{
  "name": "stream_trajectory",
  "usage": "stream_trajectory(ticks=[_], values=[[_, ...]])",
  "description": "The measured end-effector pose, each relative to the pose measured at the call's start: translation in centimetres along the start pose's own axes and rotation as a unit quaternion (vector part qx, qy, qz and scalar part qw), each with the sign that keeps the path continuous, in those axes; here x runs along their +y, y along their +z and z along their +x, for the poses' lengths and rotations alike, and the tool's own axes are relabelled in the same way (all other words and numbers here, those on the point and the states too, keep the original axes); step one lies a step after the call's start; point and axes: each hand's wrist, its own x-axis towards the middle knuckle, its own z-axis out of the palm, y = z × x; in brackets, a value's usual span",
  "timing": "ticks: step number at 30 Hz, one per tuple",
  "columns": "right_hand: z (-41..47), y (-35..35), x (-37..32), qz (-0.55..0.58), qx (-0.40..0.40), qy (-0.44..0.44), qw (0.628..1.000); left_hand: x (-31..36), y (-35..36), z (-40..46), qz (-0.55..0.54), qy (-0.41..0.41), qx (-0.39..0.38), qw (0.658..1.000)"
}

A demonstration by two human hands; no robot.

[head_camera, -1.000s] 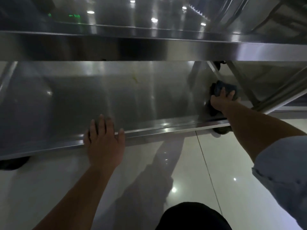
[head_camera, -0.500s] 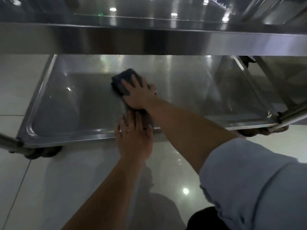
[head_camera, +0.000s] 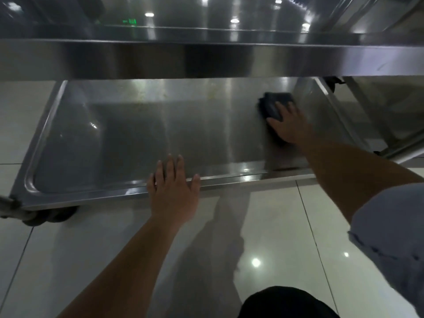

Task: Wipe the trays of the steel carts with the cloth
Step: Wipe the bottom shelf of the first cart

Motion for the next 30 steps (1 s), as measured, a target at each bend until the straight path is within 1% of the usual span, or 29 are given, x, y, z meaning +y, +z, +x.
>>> stream_trajectory(ticks=[2, 3, 4, 5, 6, 7, 9, 10, 12, 13, 14, 16, 19, 21, 23, 25, 27, 30], values=[[0.3, 0.5, 4.8, 0.045, 0.027, 0.086, 0.995, -1.2, -1.3, 1.2, 0.027, 0.045, -0.068, 0.996], [0.2, 0.9, 6.4, 0.051, 0.039, 0.113, 0.991, -2.0, -2.6, 1.8, 0.004, 0.063, -0.092, 0.994], [-1.1, 0.6, 6.8, 0.06, 0.038, 0.142, 0.987, -3.1, -3.9, 2.4, -0.021, 0.085, -0.099, 0.991], [-2.2, 0.2, 6.9, 0.065, 0.045, 0.147, 0.986, -4.3, -5.2, 2.4, -0.038, 0.096, -0.074, 0.992], [-2.6, 0.1, 6.7, 0.077, 0.045, 0.163, 0.983, -5.9, -5.7, 2.5, -0.021, 0.089, -0.04, 0.995], [-2.5, 0.1, 6.2, 0.089, 0.036, 0.178, 0.979, -7.7, -6.6, 2.5, 0.006, 0.069, -0.03, 0.997], [-2.1, -0.6, 3.7, 0.128, 0.032, 0.225, 0.965, -11.6, -7.5, 2.1, 0.057, -0.036, -0.035, 0.997], [-1.5, -0.3, 2.4, 0.129, 0.042, 0.248, 0.959, -13.4, -7.2, 1.7, 0.075, -0.07, -0.05, 0.993], [-1.1, 0.0, -0.8, 0.123, 0.058, 0.277, 0.951, -15.6, -6.1, 0.9, 0.123, -0.071, -0.064, 0.988], [-1.2, 0.1, -2.7, 0.126, 0.068, 0.264, 0.954, -16.1, -5.9, 0.8, 0.119, -0.079, -0.063, 0.988], [-1.2, 0.6, -4.5, 0.121, 0.071, 0.243, 0.96, -16.2, -5.8, 1.0, 0.09, -0.091, -0.051, 0.991], [-1.3, 1.3, -9.5, 0.123, 0.07, 0.197, 0.97, -16.0, -5.9, 1.3, 0.049, -0.119, -0.053, 0.99], [-2.2, 2.4, -19.3, 0.111, 0.057, 0.156, 0.98, -15.8, -6.0, 1.0, 0.05, -0.102, -0.047, 0.992], [-3.1, 3.0, -26.1, 0.103, 0.035, 0.113, 0.988, -15.9, -6.1, 1.0, 0.04, -0.111, -0.059, 0.991], [-4.7, 3.6, -32.4, 0.094, 0.01, 0.03, 0.995, -15.7, -6.0, 0.9, 0.041, -0.113, -0.058, 0.991], [-6.6, 4.4, -38.0, 0.085, -0.01, -0.07, 0.994, -15.5, -6.2, 1.1, 0.04, -0.115, -0.069, 0.99], [-8.5, 5.0, -43.2, 0.096, -0.055, -0.159, 0.981, -15.5, -6.8, 1.2, 0.036, -0.12, -0.087, 0.988], [-11.5, 5.7, -49.1, 0.093, -0.121, -0.286, 0.946, -15.5, -7.6, 1.1, 0.077, -0.105, -0.152, 0.98]])
